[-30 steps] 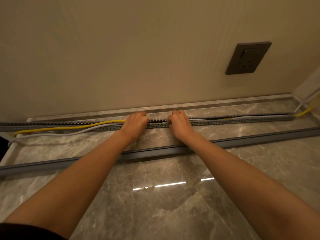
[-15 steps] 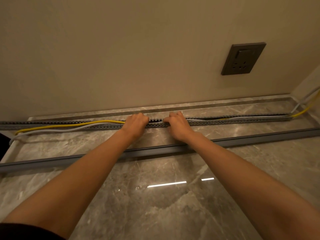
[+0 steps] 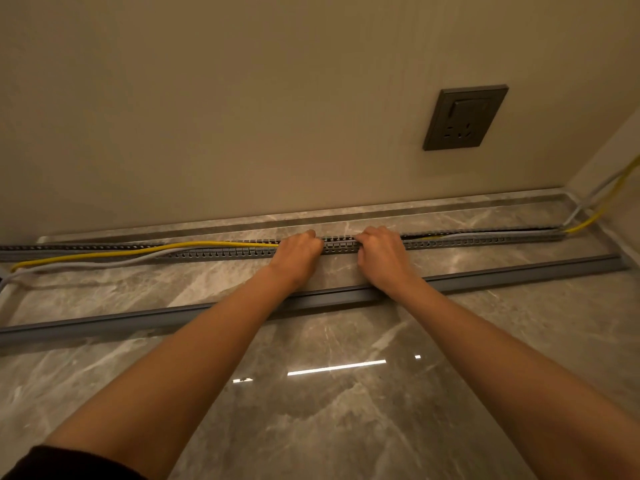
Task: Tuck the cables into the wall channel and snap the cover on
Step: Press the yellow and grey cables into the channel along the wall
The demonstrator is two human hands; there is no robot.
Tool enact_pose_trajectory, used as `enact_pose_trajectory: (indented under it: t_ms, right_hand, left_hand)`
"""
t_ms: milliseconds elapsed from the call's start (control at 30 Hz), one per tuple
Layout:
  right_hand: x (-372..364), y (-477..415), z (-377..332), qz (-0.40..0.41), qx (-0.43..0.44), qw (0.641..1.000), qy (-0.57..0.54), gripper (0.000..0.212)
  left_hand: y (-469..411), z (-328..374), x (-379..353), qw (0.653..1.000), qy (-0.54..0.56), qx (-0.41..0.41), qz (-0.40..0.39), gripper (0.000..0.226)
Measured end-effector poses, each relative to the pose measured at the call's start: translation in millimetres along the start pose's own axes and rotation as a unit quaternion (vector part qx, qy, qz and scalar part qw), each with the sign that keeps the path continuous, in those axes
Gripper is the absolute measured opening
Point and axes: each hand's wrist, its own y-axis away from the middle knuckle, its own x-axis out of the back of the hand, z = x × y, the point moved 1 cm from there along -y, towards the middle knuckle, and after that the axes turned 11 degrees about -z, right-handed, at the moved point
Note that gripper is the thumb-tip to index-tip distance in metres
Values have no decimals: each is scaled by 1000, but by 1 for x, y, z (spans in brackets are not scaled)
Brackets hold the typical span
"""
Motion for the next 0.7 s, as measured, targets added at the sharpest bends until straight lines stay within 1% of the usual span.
enact_pose_trajectory:
  t_ms: [67,133,233,300,333,400,467,500,600,700]
  right_hand:
    - [1,2,7,-5,-5,1000,-3,32]
    - [3,3,9,-29,-7,1000,-6,33]
    - [7,1,6,-51,-12,999,-1,29]
    - [9,2,3,-52,-8,999,3,27]
    - [9,3,2,-50,-5,999,5,26]
    - [9,6,0,-42,-5,999,5,27]
    - [8,7,-3,-34,-3,999,1,28]
    - [8,6,-6,-31,0,1000,1,28]
    - [7,3,-18,-21,16,1000,2,30]
    - [5,-1,-36,-36,29,999,-10,31]
  left_hand:
    - [-3,1,-1,1000,17,15,-2,27]
    - [-5,0,-3,999,38,21,-11,28]
    - [-5,-2,-6,996,78,25,-21,32]
    - [-4,-5,-7,992,124,23,-25,34]
    - [-2,-8,-6,988,151,23,-16,33]
    - [4,-14,-5,983,182,25,27,32]
    - [13,-21,-4,983,168,39,60,31]
    - [16,-25,-4,985,155,51,63,31]
    - [24,-40,-4,985,133,96,48,30]
    - [30,-57,-6,980,134,135,52,28]
